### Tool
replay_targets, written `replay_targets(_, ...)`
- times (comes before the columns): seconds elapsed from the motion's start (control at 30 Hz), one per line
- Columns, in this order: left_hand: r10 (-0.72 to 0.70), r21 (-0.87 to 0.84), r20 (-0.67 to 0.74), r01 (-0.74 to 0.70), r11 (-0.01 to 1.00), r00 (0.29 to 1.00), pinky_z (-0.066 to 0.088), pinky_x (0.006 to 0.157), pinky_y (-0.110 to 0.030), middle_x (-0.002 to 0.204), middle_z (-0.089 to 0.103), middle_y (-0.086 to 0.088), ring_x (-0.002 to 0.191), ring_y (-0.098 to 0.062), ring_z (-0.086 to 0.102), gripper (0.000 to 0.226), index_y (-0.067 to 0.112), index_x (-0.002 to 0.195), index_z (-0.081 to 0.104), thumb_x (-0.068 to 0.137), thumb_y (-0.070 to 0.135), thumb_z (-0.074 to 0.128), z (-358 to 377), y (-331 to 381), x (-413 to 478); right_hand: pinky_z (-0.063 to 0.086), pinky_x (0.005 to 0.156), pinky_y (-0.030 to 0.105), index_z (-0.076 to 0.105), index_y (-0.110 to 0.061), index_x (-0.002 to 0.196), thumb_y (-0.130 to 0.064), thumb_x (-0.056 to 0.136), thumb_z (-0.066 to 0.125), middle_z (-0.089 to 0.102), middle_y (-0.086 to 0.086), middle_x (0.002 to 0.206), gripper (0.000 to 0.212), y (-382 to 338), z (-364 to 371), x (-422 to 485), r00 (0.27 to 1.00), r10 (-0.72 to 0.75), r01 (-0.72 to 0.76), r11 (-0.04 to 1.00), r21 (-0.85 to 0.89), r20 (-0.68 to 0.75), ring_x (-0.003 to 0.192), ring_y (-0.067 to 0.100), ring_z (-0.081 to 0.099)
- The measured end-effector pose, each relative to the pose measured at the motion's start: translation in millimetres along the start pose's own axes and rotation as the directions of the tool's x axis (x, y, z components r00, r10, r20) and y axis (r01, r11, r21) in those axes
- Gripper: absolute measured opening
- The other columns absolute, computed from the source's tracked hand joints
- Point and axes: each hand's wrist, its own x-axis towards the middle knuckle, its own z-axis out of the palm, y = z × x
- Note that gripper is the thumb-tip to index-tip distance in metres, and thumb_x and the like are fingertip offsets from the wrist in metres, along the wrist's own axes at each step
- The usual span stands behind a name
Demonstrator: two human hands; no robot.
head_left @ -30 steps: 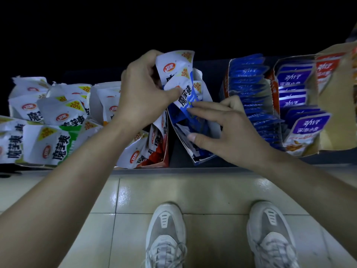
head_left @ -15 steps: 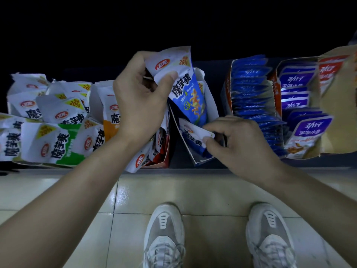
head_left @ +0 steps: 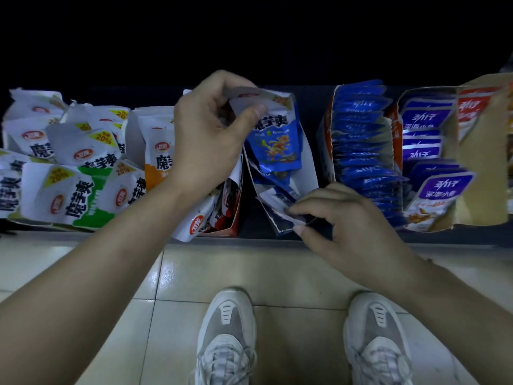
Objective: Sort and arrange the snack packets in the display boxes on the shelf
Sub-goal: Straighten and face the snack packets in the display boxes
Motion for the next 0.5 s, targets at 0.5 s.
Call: replay_targets(0.5,0.004,0.244,0.029,-0.011,0.970,1.000,0.051,0.082,-0.022,0.096,0.068,0.000,0.094,-0.014,0.063,0.014,0.015,0.104,0.071,0.094,0.025,0.070,6.7,-8.9,-1.4,0.025,0.081,0.038,0.065,-0.023,0.123,-0.056,0.084,0.046,0.061,-0.005,0.123,0.055,-5.8,5.6,13.6,0.977,0.142,-0.050,0.878,-0.477,0.159,0.106,0.024,0.037)
